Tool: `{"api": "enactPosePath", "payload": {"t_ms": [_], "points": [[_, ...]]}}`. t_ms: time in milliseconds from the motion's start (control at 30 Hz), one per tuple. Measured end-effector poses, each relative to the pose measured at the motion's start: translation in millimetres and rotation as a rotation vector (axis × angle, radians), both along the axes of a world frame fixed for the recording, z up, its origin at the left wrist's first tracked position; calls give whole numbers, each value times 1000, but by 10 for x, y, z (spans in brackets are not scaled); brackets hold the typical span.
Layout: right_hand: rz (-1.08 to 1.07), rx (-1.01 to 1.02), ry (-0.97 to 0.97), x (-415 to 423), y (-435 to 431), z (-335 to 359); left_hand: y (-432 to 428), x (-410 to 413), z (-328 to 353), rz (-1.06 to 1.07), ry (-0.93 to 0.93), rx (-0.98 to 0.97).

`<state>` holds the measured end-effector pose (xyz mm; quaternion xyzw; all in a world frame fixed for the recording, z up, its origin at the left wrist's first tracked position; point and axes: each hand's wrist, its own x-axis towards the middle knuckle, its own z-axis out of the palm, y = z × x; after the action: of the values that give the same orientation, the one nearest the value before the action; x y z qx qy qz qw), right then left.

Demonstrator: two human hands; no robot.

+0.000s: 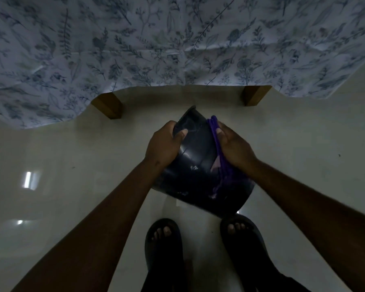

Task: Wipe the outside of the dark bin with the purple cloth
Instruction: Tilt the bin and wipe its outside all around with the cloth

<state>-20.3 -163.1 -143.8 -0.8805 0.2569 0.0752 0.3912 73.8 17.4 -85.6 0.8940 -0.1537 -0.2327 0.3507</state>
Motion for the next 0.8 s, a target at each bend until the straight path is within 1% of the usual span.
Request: {"api": "enactPosePath", "payload": {"t_ms": [33, 67, 133, 200, 267, 333, 400, 433, 467, 533, 567, 600, 667, 733, 800], "points": [[-22, 53, 38, 48, -62, -25, 8, -5, -5, 0, -17, 11], [-21, 33, 49, 23, -35, -22, 18, -1, -15, 2, -27, 21], [42, -152, 0, -202, 193, 27, 34, 21, -41, 7, -33, 41], [246, -357, -52, -551, 516, 124, 23, 40, -54, -3, -40, 55], [406, -447, -107, -816, 713, 102, 2, 48, -51, -13, -44, 52], [429, -439, -143, -793, 654, 91, 3, 36, -45, -16, -43, 24], [363, -410, -145, -614, 538, 91, 9, 21, -29, -22, -41, 4], [295, -380, -155, -482, 459, 90, 14, 14, -29, -23, -41, -2], [208, -314, -151, -342, 358, 86, 18, 7, -30, -22, -40, -4], [39, -122, -85, -66, 157, 45, 19, -8, -25, -15, -37, -1], [-6, -60, -57, -4, 111, 35, 19, -10, -29, -10, -36, 6], [-16, -67, -43, 0, 123, 37, 17, -3, -34, -2, -37, 18], [63, -205, -66, -172, 265, 78, 1, 19, -42, 12, -42, 45], [271, -356, -99, -494, 519, 138, -35, 44, -54, 17, -35, 60], [414, -426, -147, -756, 708, 143, -78, 61, -53, 11, -28, 60]]}}
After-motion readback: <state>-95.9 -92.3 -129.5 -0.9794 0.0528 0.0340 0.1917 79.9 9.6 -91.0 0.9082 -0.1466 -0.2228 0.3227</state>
